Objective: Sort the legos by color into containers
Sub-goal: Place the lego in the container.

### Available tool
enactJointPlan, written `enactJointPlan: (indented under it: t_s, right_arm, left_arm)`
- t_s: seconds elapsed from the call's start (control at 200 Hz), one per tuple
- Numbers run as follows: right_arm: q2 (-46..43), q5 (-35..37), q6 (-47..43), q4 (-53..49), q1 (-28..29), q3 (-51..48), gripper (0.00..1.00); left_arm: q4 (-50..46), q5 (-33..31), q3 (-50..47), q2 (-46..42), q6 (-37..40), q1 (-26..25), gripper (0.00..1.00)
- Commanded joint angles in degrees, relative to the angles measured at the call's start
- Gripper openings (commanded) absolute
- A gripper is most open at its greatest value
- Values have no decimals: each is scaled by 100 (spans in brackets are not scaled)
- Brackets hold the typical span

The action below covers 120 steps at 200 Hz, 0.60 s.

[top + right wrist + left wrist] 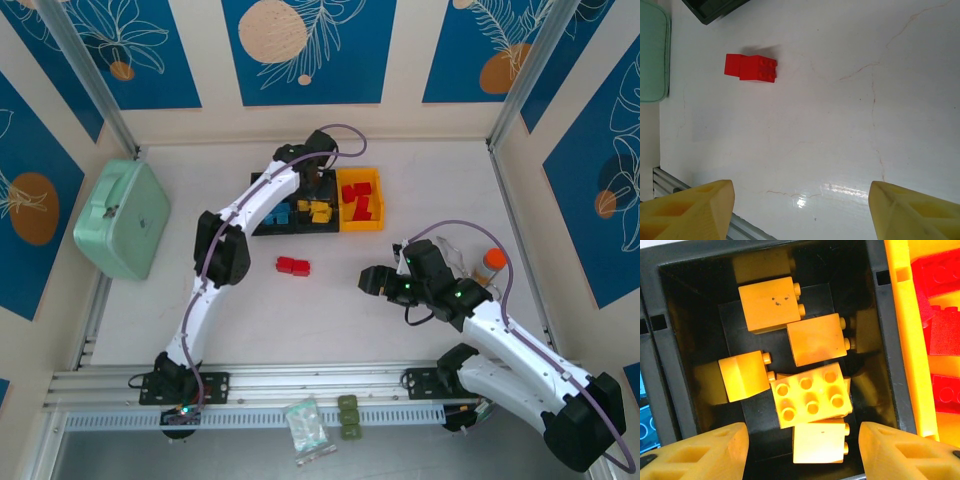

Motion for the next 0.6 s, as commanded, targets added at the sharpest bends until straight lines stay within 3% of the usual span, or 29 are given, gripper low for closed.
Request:
enactJointPlan:
  t_s: [0.0,0.185,0.395,0.595]
  right_arm:
    - [13,-113,72,84,-19,-56,72]
    - [109,-94,-22,20,-15,112,72]
    - [473,211,-106,-250,306,478,72]
    - [1211,566,-109,-247,809,986,72]
  left_arm:
    - [-307,-85,196,-210,108,0,60]
    - [197,100,-951,-1225,179,-105,60]
    - [1250,713,-3550,-3006,174,-109,61]
    - [1813,861,-5915,-4807,8,-90,62]
